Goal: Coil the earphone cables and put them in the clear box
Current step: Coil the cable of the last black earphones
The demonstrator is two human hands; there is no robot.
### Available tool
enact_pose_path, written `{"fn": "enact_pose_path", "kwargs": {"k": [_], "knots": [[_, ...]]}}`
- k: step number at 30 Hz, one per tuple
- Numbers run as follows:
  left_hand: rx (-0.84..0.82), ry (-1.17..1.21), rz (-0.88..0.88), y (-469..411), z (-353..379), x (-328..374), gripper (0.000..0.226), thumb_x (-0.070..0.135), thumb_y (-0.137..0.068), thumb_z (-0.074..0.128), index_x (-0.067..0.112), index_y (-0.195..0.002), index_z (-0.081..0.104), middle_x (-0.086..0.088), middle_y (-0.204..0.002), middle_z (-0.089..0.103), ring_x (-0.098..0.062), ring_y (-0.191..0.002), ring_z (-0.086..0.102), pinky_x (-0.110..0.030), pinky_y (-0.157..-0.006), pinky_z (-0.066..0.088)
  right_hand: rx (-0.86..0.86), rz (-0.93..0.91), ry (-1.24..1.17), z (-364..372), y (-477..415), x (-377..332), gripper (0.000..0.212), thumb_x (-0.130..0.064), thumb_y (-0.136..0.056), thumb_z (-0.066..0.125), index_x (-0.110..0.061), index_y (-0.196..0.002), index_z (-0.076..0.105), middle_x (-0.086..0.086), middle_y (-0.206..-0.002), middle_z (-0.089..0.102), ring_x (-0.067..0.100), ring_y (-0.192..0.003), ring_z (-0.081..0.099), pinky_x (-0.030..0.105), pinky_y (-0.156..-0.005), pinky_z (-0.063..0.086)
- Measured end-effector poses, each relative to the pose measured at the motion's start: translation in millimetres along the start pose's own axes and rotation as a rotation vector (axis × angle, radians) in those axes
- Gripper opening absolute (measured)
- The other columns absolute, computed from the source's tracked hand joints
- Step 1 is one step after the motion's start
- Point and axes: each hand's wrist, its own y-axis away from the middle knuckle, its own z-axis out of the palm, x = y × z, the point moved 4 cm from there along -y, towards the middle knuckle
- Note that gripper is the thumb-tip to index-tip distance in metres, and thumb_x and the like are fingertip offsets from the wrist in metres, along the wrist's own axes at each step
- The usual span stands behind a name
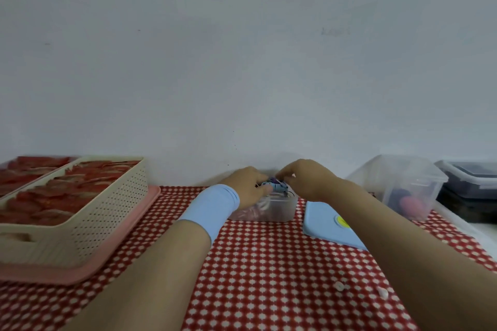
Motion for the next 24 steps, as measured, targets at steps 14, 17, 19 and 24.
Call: {"fn": "enact_pose_path", "kwargs": {"k": [14,17,19,24], "knots": [[0.061,-0.019,-0.179,126.5,-43.8,-28.7,0.024,0.024,-0.099,0.049,0.025,-0.116,0.065,0.002,-0.121,0.063,-0.017,-0.105,0.057,-0.027,-0.091,0.041,-0.061,-0.234,-0.15,-11.2,66.9,-123.2,0.024,-0.014,-0.091,0.064,-0.027,-0.107,0.078,-0.01,-0.111,0.074,0.005,-0.098,0.064,0.024,-0.092,0.051],[-0.051,-0.043,-0.249,166.9,-40.9,-46.4,0.026,0.027,-0.095,0.054,0.023,-0.115,0.071,0.004,-0.12,0.065,-0.018,-0.108,0.059,-0.025,-0.091,0.04,-0.178,-0.263,-0.152,13.0,83.0,-156.4,0.023,-0.017,-0.089,0.067,-0.03,-0.104,0.079,-0.012,-0.106,0.076,0.006,-0.091,0.069,0.025,-0.087,0.056],[-0.072,-0.038,-0.312,184.7,-36.6,-60.4,0.027,0.036,-0.093,0.056,0.024,-0.112,0.072,0.002,-0.115,0.067,-0.019,-0.104,0.061,-0.03,-0.091,0.046,-0.251,-0.283,-0.148,28.5,91.1,-173.0,0.028,-0.011,-0.09,0.066,-0.026,-0.111,0.077,-0.006,-0.109,0.076,0.012,-0.085,0.073,0.027,-0.081,0.06],[-0.168,-0.028,-0.384,215.0,-18.0,-84.7,0.031,0.04,-0.092,0.058,0.025,-0.118,0.067,0.0,-0.113,0.066,-0.02,-0.101,0.06,-0.031,-0.087,0.046,-0.381,-0.32,-0.097,62.4,109.2,-202.3,0.059,0.005,-0.092,0.047,-0.033,-0.135,0.062,0.002,-0.128,0.068,0.016,-0.082,0.071,0.036,-0.08,0.062]]}}
